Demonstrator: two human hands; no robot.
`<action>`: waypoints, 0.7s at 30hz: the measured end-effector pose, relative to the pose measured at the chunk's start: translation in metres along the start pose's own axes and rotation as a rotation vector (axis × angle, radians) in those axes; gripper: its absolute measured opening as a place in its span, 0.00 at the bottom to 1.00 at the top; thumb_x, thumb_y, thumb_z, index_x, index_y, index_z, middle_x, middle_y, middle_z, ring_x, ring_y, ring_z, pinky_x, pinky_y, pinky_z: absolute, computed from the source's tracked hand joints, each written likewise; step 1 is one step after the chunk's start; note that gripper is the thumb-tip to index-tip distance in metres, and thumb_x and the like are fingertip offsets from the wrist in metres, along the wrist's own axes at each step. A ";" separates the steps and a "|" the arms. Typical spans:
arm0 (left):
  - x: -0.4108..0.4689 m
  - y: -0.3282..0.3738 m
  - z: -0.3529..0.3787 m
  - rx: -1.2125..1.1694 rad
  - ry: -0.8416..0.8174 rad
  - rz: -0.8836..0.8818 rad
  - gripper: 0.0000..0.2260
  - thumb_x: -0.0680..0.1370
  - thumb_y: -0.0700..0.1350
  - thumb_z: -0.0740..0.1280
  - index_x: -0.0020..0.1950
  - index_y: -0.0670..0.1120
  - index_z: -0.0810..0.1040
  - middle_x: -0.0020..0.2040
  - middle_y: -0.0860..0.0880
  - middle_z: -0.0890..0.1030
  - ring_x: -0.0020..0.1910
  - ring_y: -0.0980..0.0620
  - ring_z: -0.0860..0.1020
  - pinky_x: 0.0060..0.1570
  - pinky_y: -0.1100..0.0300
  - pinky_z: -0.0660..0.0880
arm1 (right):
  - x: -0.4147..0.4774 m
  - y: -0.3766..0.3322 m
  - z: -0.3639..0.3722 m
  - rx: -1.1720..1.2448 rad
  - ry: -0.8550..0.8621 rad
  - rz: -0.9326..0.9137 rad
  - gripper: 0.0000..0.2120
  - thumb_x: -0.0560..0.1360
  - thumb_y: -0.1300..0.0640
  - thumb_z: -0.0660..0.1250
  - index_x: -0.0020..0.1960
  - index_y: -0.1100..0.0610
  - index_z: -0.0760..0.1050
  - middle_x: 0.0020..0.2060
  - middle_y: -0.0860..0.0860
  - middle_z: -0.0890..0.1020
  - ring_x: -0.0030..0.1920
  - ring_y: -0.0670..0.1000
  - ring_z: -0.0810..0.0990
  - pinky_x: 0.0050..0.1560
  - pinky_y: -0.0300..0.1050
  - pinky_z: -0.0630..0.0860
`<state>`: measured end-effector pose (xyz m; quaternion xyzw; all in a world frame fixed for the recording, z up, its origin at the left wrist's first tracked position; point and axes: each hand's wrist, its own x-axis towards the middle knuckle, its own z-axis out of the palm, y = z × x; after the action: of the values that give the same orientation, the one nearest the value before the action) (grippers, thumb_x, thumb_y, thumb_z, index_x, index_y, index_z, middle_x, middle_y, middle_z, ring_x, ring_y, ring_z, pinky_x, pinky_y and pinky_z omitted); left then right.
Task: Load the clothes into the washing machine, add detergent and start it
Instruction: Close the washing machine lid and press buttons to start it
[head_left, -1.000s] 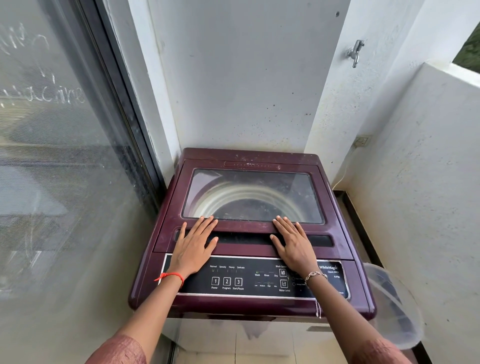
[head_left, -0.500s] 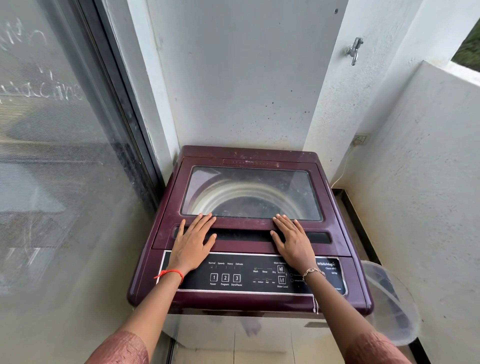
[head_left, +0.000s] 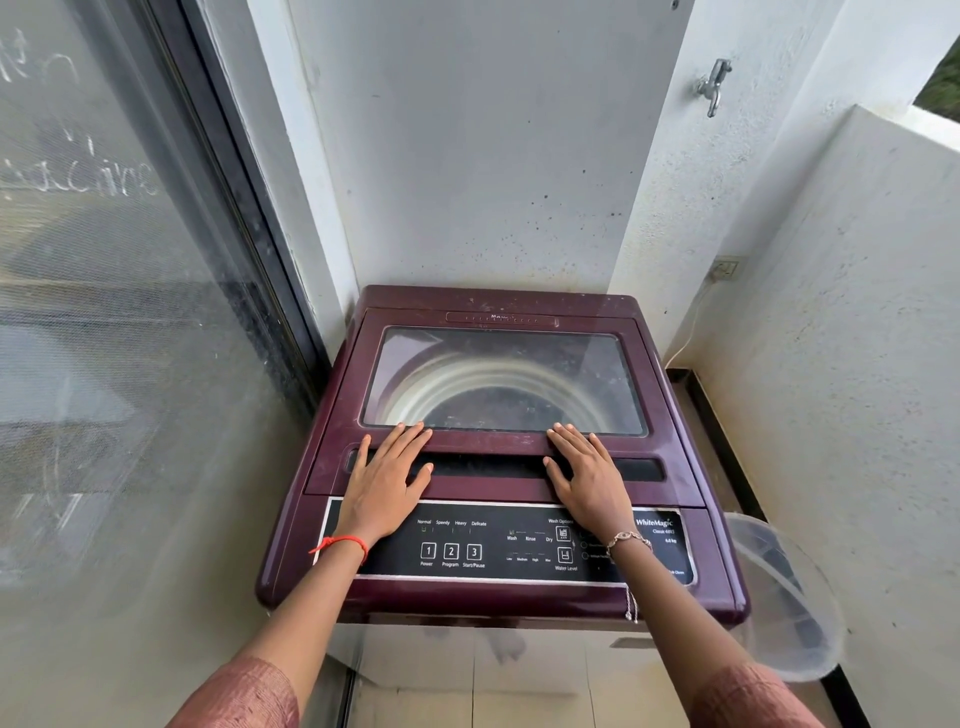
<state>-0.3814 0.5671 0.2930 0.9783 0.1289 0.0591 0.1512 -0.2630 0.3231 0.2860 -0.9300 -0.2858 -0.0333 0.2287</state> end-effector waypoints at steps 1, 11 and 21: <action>0.000 0.000 0.000 -0.003 0.002 0.000 0.22 0.81 0.53 0.55 0.75 0.53 0.57 0.76 0.57 0.57 0.76 0.58 0.51 0.74 0.50 0.43 | 0.000 0.000 0.000 0.001 0.002 0.000 0.21 0.79 0.51 0.59 0.70 0.55 0.66 0.71 0.49 0.67 0.73 0.46 0.61 0.75 0.43 0.50; 0.001 0.002 0.000 0.020 0.003 -0.003 0.23 0.80 0.56 0.50 0.75 0.54 0.58 0.76 0.58 0.57 0.76 0.59 0.51 0.74 0.50 0.44 | 0.000 0.001 -0.003 0.018 0.024 -0.005 0.20 0.78 0.53 0.60 0.69 0.56 0.67 0.70 0.50 0.69 0.73 0.47 0.62 0.75 0.43 0.51; 0.004 0.005 0.001 0.010 0.002 -0.006 0.22 0.81 0.53 0.55 0.75 0.53 0.58 0.76 0.58 0.57 0.76 0.59 0.51 0.74 0.50 0.44 | 0.003 0.004 -0.003 0.007 0.020 -0.004 0.20 0.78 0.53 0.60 0.69 0.56 0.67 0.70 0.50 0.69 0.73 0.46 0.62 0.75 0.43 0.51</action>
<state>-0.3765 0.5637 0.2941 0.9785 0.1323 0.0590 0.1465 -0.2586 0.3203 0.2879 -0.9281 -0.2856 -0.0420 0.2349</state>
